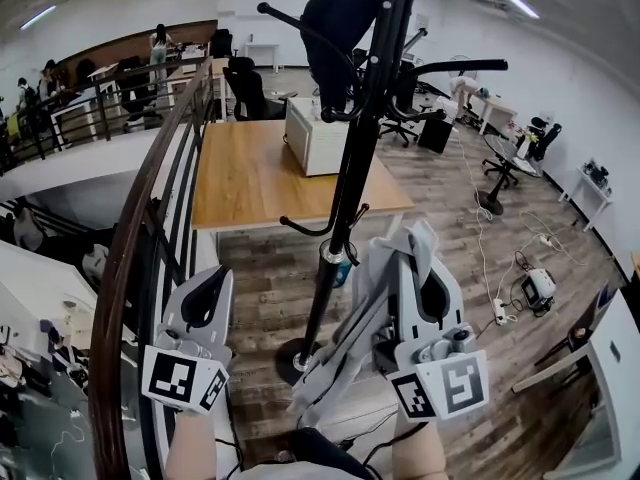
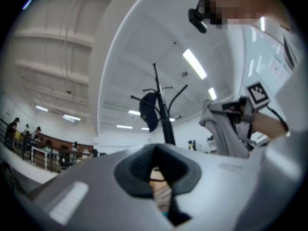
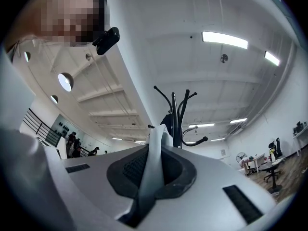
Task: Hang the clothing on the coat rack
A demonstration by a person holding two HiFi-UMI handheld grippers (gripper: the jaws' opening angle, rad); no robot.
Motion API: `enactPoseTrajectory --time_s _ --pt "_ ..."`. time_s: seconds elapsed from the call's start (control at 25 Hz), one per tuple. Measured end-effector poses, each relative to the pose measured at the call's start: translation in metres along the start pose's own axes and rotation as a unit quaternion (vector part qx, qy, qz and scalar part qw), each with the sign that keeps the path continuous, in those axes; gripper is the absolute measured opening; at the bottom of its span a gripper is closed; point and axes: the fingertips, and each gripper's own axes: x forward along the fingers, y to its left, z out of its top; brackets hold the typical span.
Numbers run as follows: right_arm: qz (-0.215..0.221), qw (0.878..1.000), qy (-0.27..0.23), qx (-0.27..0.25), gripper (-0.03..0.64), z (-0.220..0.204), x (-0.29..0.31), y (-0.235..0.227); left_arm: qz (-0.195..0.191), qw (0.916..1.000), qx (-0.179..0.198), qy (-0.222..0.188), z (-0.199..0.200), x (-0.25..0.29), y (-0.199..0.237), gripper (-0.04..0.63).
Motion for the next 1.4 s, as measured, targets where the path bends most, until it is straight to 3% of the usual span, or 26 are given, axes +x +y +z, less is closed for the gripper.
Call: enactPoseTrajectory --time_s 0.76,0.96,1.4 --pt "0.069 0.997 -0.036 0.002 0.008 0.009 0.074 -0.043 0.036 0.9984 0.030 -0.030 0.005 0.084 0.014 0.006" --pt "0.061 0.997 -0.043 -0.003 0.008 0.015 0.087 -0.046 0.031 0.9987 0.026 -0.030 0.002 0.090 0.021 0.008" --pt "0.005 0.997 -0.052 -0.049 0.008 0.051 0.131 -0.038 -0.019 0.9993 0.015 -0.027 0.003 0.096 0.047 0.006"
